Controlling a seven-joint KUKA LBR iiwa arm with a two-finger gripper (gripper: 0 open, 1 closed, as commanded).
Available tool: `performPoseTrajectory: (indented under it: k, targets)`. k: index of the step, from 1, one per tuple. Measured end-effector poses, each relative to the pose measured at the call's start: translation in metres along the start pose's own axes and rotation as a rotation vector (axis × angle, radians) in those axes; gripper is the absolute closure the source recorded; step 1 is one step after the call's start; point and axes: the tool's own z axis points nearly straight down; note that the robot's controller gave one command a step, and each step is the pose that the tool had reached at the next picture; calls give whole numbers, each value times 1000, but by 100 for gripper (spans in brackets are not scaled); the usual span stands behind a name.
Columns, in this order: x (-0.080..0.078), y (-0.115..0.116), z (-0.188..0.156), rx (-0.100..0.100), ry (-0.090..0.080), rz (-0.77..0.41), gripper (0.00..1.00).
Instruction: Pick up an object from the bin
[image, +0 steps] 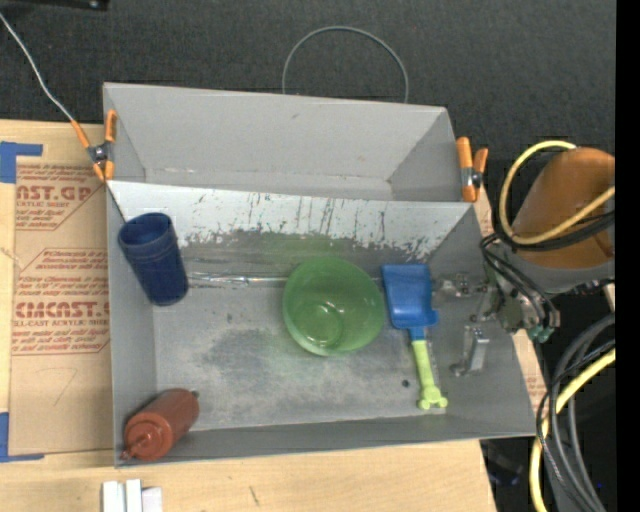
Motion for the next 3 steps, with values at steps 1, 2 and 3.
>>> performPoseTrajectory:
  k: [1, 2, 3]
  targets:
    - [-2, 1, -4, 1, -7, -2, 0]
    - [-9, 3, 23, -1, -1, -504, 0]
    - [-3, 0, 13, 2, -8, -438, 0]
